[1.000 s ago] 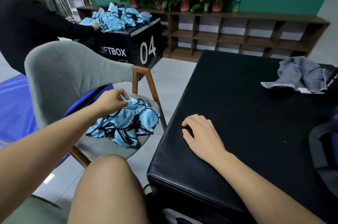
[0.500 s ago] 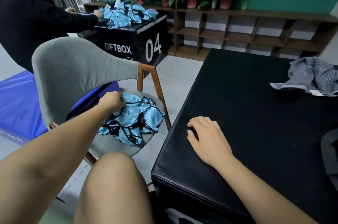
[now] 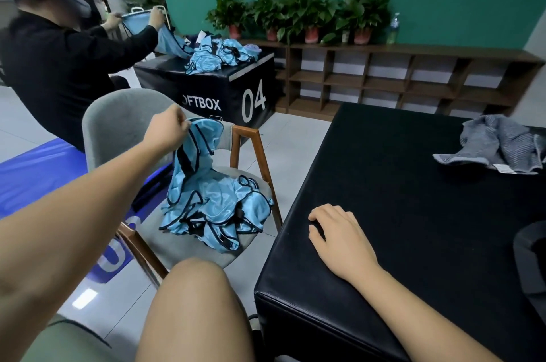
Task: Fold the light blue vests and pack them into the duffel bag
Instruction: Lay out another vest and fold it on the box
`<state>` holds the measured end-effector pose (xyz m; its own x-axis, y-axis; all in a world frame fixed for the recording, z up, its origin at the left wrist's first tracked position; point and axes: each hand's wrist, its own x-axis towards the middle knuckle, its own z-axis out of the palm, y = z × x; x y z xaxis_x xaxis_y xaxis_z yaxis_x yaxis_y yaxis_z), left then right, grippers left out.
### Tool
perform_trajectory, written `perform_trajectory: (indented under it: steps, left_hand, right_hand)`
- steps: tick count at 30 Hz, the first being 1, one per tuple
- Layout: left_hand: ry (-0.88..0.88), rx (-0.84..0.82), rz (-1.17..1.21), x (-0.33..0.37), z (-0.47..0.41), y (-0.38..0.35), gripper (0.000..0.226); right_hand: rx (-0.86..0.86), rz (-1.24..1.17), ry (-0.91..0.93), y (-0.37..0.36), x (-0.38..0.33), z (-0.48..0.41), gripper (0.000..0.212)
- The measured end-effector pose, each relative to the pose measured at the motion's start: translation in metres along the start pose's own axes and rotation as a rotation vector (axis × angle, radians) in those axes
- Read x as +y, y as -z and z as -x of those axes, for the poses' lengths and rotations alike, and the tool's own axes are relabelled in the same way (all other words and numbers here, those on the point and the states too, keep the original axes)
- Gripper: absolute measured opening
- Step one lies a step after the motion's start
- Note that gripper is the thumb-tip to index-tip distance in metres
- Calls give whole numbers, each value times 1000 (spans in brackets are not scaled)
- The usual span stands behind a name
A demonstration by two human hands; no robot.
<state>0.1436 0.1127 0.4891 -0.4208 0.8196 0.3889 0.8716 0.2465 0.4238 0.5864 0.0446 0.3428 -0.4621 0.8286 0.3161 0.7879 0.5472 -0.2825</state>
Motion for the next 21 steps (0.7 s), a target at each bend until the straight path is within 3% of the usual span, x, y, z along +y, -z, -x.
perform_trajectory:
  steps: [9,21]
  left_hand:
    - [-167,206,156,82,-2,110,17]
    - [-385,376,330,230,40,227,17]
  right_hand:
    - [-55,-193,-97,22,-6,-3,22]
    - [237,-548,-30,139,-82,0,12]
